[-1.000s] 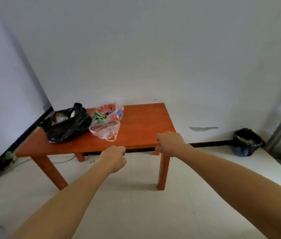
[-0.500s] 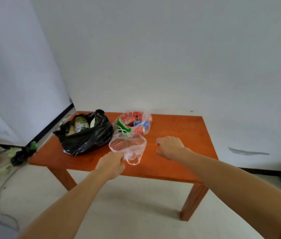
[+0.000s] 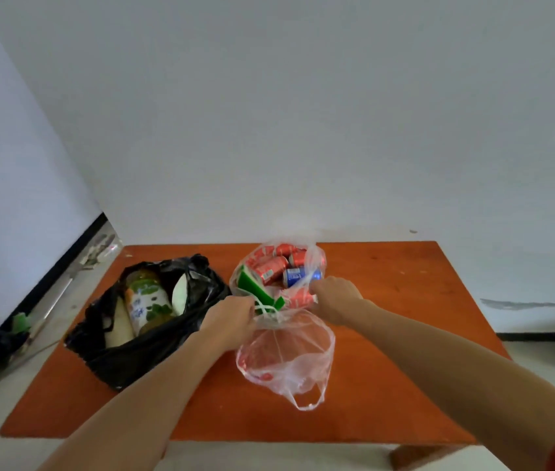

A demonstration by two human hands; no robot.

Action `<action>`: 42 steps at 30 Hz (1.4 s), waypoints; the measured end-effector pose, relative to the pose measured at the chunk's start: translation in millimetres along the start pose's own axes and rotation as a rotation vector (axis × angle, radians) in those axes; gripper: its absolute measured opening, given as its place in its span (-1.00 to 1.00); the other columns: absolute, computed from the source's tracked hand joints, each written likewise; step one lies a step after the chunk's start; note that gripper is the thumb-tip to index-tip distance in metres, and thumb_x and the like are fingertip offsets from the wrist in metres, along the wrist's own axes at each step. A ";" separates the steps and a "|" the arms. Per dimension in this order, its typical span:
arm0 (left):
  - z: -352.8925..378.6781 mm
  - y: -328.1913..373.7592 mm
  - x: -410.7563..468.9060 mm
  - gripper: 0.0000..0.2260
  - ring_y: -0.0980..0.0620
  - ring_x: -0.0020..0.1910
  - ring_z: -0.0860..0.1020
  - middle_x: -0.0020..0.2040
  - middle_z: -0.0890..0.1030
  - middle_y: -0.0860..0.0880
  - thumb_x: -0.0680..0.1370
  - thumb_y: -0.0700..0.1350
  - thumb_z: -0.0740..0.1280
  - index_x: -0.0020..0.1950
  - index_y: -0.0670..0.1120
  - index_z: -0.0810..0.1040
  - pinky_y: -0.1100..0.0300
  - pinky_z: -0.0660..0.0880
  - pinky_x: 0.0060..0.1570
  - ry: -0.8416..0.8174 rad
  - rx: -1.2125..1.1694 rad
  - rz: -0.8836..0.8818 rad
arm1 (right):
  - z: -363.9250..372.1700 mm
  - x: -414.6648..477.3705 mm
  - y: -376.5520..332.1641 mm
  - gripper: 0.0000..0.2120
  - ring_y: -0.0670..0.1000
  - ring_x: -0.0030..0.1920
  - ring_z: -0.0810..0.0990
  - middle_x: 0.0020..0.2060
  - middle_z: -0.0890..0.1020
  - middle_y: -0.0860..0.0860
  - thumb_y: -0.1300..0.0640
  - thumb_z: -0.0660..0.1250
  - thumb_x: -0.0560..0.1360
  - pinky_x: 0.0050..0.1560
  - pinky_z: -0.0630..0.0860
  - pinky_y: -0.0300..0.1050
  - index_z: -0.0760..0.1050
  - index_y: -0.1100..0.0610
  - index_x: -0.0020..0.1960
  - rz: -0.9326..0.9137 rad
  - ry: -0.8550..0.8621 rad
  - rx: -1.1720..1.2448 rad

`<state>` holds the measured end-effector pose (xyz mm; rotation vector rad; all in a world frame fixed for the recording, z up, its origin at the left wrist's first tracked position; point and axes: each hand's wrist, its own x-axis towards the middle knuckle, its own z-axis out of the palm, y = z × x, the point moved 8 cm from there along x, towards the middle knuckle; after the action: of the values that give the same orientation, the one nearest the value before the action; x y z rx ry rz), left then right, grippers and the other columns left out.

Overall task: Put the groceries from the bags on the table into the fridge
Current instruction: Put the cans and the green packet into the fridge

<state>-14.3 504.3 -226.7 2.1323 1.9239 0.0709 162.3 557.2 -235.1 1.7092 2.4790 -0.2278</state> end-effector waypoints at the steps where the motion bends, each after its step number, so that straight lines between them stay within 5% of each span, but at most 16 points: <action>1: -0.8 -5.3 15.1 -0.87 -0.12 -0.20 0.54 -0.15 0.56 -0.07 0.54 -0.03 0.25 -0.08 -0.09 0.47 0.04 0.50 -0.24 -0.011 -0.005 0.011 | -0.3 12.1 -0.9 -0.78 0.17 0.00 0.61 0.04 0.61 0.11 0.04 0.25 0.54 -0.14 0.50 -0.02 0.48 0.12 0.13 0.004 -0.013 -0.007; 9: 16.1 -36.0 124.5 -0.87 -0.05 -0.23 0.52 -0.11 0.54 -0.07 0.53 -0.17 0.23 0.05 -0.13 0.48 0.09 0.44 -0.35 -0.077 -0.084 0.013 | 11.1 124.7 7.2 -0.76 0.17 0.03 0.59 0.10 0.58 0.13 0.22 0.20 0.53 -0.05 0.52 0.01 0.43 0.16 0.19 0.006 -0.044 0.048; 13: 36.1 -50.6 182.0 -0.87 -0.09 -0.05 0.53 0.06 0.52 -0.09 0.54 -0.17 0.25 0.07 -0.13 0.46 0.04 0.51 -0.17 -0.076 -0.113 -0.039 | 37.5 188.8 12.3 -0.69 0.19 0.10 0.57 0.19 0.51 0.15 0.22 0.19 0.56 0.04 0.55 0.11 0.40 0.20 0.30 -0.042 -0.101 0.098; 19: 72.2 -57.0 266.5 -0.62 -0.08 0.31 0.40 0.35 0.41 -0.07 0.53 -0.05 0.34 0.32 -0.07 0.40 0.01 0.41 0.29 -0.050 -0.072 -0.034 | 91.6 237.8 33.8 -0.65 0.13 0.21 0.48 0.24 0.47 0.14 0.13 0.32 0.54 0.15 0.46 -0.04 0.42 0.18 0.30 -0.044 -0.261 -0.007; 24: 112.6 -54.8 318.4 -0.55 -0.11 0.24 0.47 0.36 0.41 -0.08 0.50 -0.04 0.34 0.37 -0.04 0.36 -0.05 0.45 0.20 -0.163 -0.035 -0.055 | 108.7 257.4 38.5 -0.63 0.16 0.23 0.46 0.25 0.48 0.18 0.10 0.32 0.54 0.22 0.42 0.00 0.42 0.19 0.31 -0.083 -0.301 -0.177; 30: 147.3 -68.3 340.2 -0.23 -0.11 0.29 0.44 0.39 0.37 -0.11 0.36 -0.10 0.50 0.48 -0.08 0.20 -0.01 0.41 0.28 -0.309 -0.162 -0.125 | 124.6 276.0 35.4 -0.73 0.11 0.14 0.57 0.14 0.60 0.05 0.07 0.31 0.52 0.20 0.38 0.05 0.49 0.09 0.20 -0.140 -0.366 -0.197; 35: 161.1 -73.0 350.3 -0.24 -0.07 0.16 0.51 0.28 0.50 -0.06 0.28 -0.01 0.56 0.39 -0.02 0.28 -0.03 0.48 0.18 -0.378 -0.226 -0.137 | 137.8 285.2 42.8 -0.56 0.11 0.09 0.58 0.12 0.58 0.06 -0.01 0.37 0.46 0.05 0.39 -0.01 0.38 0.10 0.28 -0.157 -0.353 -0.174; 42: 122.0 -74.6 344.6 -0.19 -0.11 0.24 0.47 0.30 0.46 -0.08 0.29 0.00 0.58 0.44 -0.05 0.27 -0.03 0.43 0.22 -0.236 -0.318 -0.139 | 125.8 269.2 68.6 -0.19 0.14 0.23 0.52 0.25 0.52 0.05 -0.06 0.52 0.31 0.17 0.50 0.07 0.22 0.09 0.42 -0.015 -0.273 0.127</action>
<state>-19.9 829.2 -410.2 1.7162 1.7825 0.0875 132.9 803.9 -412.0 1.5817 2.3213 -0.5899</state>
